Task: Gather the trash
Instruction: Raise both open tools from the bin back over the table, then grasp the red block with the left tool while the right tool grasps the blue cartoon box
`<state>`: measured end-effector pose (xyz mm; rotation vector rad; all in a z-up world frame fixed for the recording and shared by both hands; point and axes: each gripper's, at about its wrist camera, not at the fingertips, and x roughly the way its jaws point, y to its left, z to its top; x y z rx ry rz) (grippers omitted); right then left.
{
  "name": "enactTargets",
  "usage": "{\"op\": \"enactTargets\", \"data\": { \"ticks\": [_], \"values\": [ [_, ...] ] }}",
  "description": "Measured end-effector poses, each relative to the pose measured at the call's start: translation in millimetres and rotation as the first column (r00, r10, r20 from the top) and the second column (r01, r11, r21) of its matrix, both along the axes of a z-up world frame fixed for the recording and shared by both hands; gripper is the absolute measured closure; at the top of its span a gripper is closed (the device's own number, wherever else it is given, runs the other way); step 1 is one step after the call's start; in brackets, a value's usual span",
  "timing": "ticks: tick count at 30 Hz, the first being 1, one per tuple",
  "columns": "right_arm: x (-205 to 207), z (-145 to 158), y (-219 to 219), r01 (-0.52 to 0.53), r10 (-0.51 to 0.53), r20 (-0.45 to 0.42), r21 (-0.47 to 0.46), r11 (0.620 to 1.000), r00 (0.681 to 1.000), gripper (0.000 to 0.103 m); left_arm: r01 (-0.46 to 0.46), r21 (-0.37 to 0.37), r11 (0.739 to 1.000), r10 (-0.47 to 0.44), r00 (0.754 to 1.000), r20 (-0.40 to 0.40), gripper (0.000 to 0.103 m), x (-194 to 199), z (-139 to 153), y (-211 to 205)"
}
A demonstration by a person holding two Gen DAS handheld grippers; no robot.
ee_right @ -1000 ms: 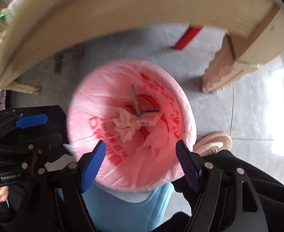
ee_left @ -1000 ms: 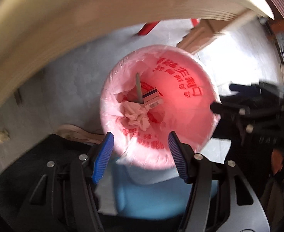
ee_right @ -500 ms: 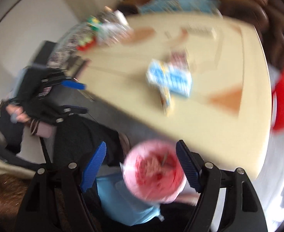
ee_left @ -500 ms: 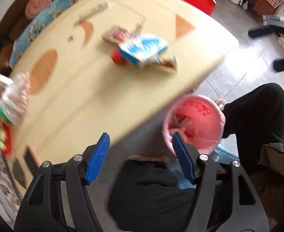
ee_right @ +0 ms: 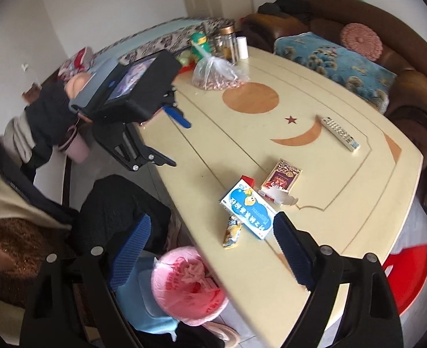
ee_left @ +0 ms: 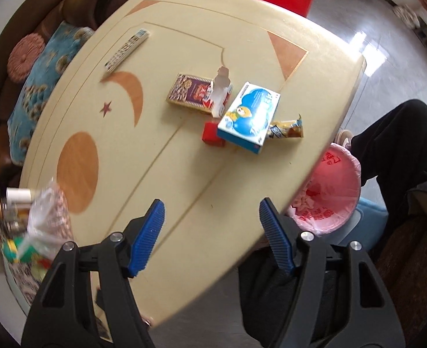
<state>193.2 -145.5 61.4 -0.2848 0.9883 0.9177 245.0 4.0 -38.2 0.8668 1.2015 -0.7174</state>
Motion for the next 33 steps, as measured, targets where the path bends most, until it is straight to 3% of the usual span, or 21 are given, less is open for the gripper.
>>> {"op": "enactTargets", "data": {
  "ticks": [8,17,29,33],
  "values": [
    [33,-34,8,-0.115,0.113,-0.04,-0.041,0.993,0.993,0.014,0.082,-0.001,0.997,-0.082,0.996,-0.044,0.036,24,-29,-24],
    [45,-90,21,-0.295,0.292,-0.05,-0.087,0.951,0.955,0.014,0.122,0.017,0.992,-0.119,0.986,-0.12,0.036,49,-81,-40],
    [69,-147,37,-0.447,0.442,-0.07,-0.16,0.88,0.895,0.014,0.115,-0.008,0.993,-0.114,0.972,-0.204,0.036,76,-121,-49],
    [79,-166,41,-0.46,0.453,-0.081,-0.175,0.871,0.888,0.014,0.117,-0.012,0.993,-0.117,0.966,-0.229,0.036,81,-130,-51]
  ]
}}
